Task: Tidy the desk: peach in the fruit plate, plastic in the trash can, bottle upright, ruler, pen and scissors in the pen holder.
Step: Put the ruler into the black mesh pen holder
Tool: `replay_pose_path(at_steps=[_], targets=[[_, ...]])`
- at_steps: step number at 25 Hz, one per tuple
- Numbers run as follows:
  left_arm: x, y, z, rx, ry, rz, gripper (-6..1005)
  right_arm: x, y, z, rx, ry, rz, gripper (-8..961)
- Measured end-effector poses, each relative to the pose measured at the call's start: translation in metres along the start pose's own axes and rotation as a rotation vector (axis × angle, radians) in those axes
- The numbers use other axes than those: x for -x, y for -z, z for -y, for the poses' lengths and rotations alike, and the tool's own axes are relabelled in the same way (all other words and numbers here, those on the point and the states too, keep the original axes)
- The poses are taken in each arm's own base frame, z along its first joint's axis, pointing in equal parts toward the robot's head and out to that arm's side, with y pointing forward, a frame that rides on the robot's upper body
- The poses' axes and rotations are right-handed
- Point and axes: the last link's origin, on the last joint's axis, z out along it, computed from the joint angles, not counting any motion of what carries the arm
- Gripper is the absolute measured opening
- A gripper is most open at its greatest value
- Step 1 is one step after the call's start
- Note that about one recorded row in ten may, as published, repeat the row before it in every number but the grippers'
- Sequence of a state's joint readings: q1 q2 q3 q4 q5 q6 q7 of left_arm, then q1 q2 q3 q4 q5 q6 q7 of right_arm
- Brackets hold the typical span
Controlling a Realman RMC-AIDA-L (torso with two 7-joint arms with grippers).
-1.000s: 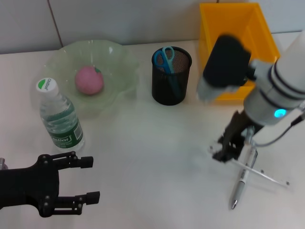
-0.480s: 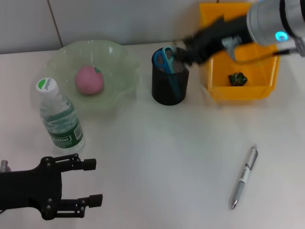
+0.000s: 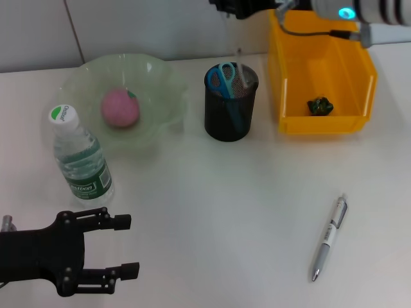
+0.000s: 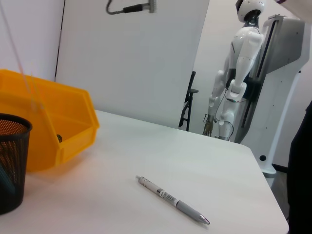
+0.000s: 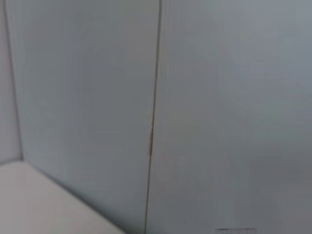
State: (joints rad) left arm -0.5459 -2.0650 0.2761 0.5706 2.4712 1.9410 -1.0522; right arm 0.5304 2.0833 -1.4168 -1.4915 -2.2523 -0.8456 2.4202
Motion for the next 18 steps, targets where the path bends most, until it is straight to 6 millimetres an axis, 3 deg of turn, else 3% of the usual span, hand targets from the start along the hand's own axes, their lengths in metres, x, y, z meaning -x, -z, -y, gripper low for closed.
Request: replay_pose_path(at_steps=[8, 18], targets=[[0.0, 0.001, 0.0, 0.001, 0.0, 0.0, 791, -0.018, -0.029, -0.018, -0.033, 0.007, 0.037, 449], [0.0, 0.0, -0.001, 0.01, 0.004, 0.004, 789, -0.041, -0.032, -0.013, -0.082, -0.065, 0.05, 467]])
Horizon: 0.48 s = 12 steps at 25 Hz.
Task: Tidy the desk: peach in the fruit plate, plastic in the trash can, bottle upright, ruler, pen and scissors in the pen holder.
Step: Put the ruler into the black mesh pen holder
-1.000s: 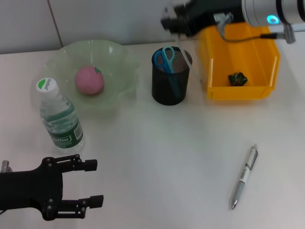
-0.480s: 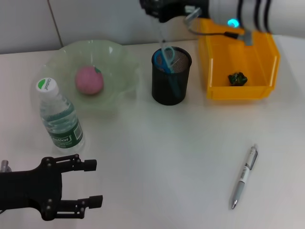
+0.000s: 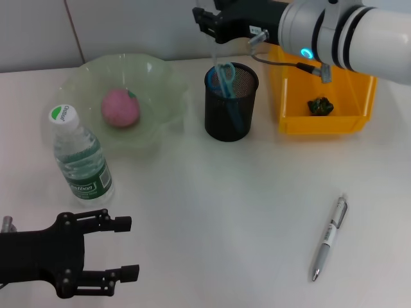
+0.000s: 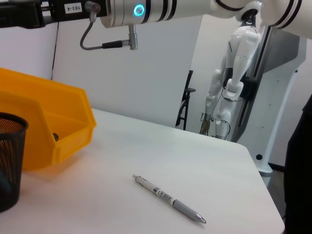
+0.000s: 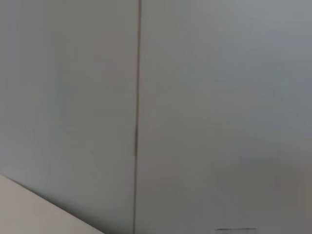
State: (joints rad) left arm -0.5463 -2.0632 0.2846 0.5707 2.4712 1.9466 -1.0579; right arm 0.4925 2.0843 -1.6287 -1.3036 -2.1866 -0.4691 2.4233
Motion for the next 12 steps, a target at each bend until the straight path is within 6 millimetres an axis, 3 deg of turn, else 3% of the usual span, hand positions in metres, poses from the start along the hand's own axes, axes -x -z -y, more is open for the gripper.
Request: replay_pose_path(at_steps=[12], targets=[[-0.001, -0.0007, 0.0006, -0.002, -0.001, -0.006, 787, -0.0082, -0.0021, 0.0045, -0.023, -0.008, -0.01, 488]])
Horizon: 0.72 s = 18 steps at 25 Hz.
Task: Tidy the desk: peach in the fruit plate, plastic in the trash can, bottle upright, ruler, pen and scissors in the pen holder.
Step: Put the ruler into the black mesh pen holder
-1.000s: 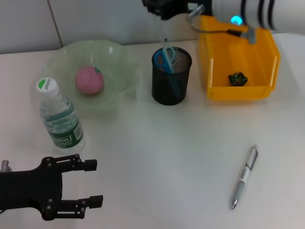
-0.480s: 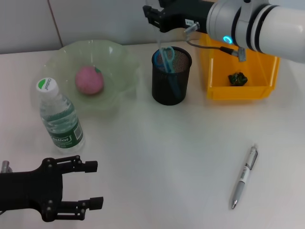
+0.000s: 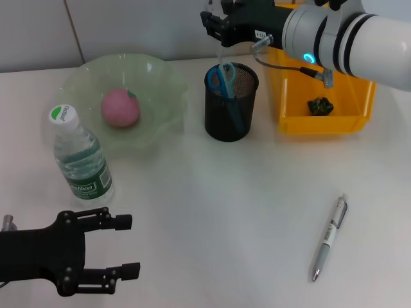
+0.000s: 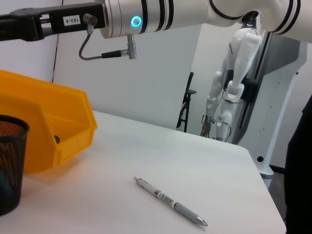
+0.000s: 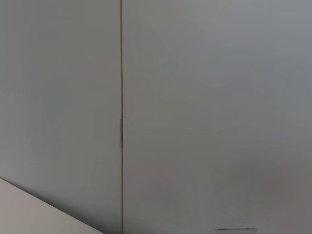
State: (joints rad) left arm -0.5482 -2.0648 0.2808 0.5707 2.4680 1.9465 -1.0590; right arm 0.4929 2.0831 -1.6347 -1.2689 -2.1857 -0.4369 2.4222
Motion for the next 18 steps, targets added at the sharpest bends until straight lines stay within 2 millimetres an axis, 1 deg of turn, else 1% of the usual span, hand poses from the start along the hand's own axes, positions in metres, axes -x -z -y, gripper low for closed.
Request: replay_pose_path(at_steps=[6, 15, 18], targets=[[-0.0016, -0.0001, 0.001, -0.005, -0.003, -0.01, 785, -0.0039, -0.0011, 0.001, 0.0, 0.006, -0.016, 499], [-0.0021, 0.001, 0.0012, -0.012, -0.005, -0.018, 783, -0.0047, 0.0001, 0.0002, 0.007, 0.024, -0.023, 515], [-0.0019, 0.0012, 0.0011, -0.014, -0.004, -0.018, 783, -0.0039, 0.0003, 0.0001, 0.008, 0.024, -0.021, 567]])
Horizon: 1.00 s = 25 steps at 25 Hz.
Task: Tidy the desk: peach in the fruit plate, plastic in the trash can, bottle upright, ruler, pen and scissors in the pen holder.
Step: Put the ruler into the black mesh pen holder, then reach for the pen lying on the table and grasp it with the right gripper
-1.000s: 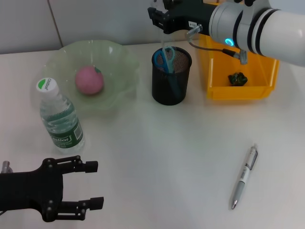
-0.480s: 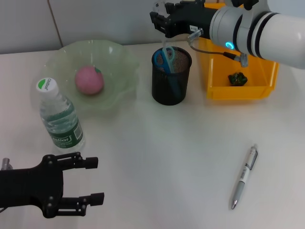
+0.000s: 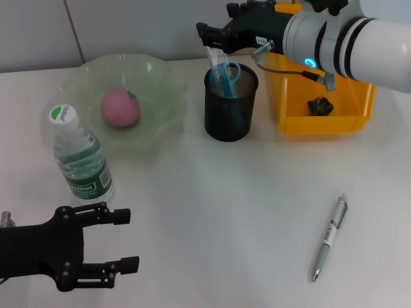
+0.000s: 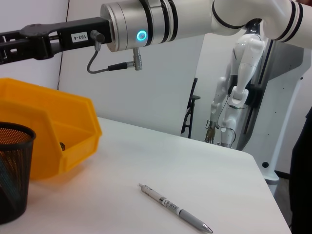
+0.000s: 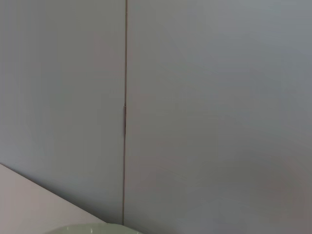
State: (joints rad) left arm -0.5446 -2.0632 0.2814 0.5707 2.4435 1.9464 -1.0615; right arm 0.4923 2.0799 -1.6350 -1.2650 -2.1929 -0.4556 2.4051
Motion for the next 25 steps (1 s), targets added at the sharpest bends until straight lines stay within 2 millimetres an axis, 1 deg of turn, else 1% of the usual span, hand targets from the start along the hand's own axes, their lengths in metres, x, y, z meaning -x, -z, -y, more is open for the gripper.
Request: replay_pose_path(at_steps=[6, 13, 17, 20, 23, 25], targets=[[0.0, 0.001, 0.0, -0.004, 0.001, -0.001, 782, 0.004, 0.002, 0.001, -0.004, -0.005, 0.015, 671], [0.001, 0.001, 0.0, -0.004, 0.002, -0.002, 780, 0.015, 0.018, 0.006, -0.004, -0.092, 0.084, 669], [-0.001, 0.0, 0.0, -0.002, -0.002, -0.005, 779, 0.022, 0.033, 0.01, 0.054, -0.166, 0.083, 668], [-0.001, 0.0, 0.0, 0.0, -0.004, -0.005, 779, 0.029, 0.048, 0.016, 0.122, -0.232, 0.093, 668], [-0.002, -0.001, 0.0, 0.003, -0.005, -0.006, 778, 0.035, 0.063, 0.021, 0.204, -0.239, 0.079, 667], [-0.003, -0.001, 0.0, 0.01, -0.003, -0.01, 778, 0.038, 0.072, 0.022, 0.257, -0.207, 0.052, 667]])
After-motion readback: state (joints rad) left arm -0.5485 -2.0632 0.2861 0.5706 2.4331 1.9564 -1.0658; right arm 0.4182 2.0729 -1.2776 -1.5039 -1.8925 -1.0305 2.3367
